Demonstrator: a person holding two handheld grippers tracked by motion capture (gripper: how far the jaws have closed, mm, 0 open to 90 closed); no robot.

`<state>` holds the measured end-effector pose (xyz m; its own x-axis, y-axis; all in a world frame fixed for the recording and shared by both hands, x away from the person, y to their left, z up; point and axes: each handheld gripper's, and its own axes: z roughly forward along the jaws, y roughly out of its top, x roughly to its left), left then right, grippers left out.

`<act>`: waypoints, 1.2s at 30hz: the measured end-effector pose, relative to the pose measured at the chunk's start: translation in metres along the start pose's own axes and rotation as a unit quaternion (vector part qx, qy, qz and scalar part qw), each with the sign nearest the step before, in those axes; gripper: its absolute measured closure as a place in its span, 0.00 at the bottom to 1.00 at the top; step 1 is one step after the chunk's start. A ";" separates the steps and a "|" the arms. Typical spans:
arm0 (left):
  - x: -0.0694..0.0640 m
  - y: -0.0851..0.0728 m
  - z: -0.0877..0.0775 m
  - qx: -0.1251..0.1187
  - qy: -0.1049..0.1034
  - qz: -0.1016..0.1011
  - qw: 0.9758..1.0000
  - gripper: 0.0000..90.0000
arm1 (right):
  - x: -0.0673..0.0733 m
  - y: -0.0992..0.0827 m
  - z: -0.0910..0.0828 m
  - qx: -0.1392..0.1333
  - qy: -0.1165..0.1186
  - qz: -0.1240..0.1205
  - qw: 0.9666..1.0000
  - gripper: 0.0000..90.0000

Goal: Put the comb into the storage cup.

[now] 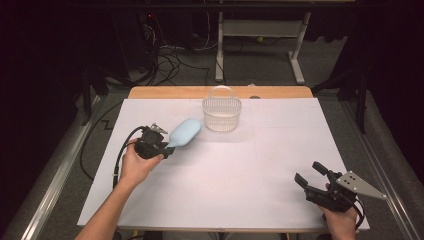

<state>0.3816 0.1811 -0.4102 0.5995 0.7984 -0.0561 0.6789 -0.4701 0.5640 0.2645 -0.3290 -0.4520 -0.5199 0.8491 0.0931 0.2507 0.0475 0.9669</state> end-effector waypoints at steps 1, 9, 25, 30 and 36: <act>-0.001 0.000 -0.001 0.000 -0.002 0.002 1.000 0.77 | 0.000 0.000 0.000 0.000 0.000 0.000 1.000 0.23; -0.011 -0.002 -0.004 -0.012 -0.011 0.012 1.000 0.77 | 0.002 0.001 0.002 -0.002 0.001 0.000 1.000 0.23; -0.032 -0.007 -0.007 -0.032 -0.027 0.036 0.998 0.77 | 0.008 0.006 0.006 0.000 0.008 0.000 1.000 0.22; -0.038 -0.008 -0.008 -0.037 -0.034 0.042 0.998 0.77 | 0.011 0.007 0.010 0.001 0.017 -0.002 1.000 0.22; -0.045 -0.009 -0.007 -0.045 -0.038 0.047 0.997 0.77 | 0.018 0.010 0.015 -0.001 0.027 -0.005 1.000 0.22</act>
<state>0.3453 0.1519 -0.4068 0.6910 0.7204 -0.0600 0.5796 -0.5024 0.6416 0.2698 -0.3059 -0.4444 -0.5665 0.8185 0.0958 0.2440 0.0555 0.9682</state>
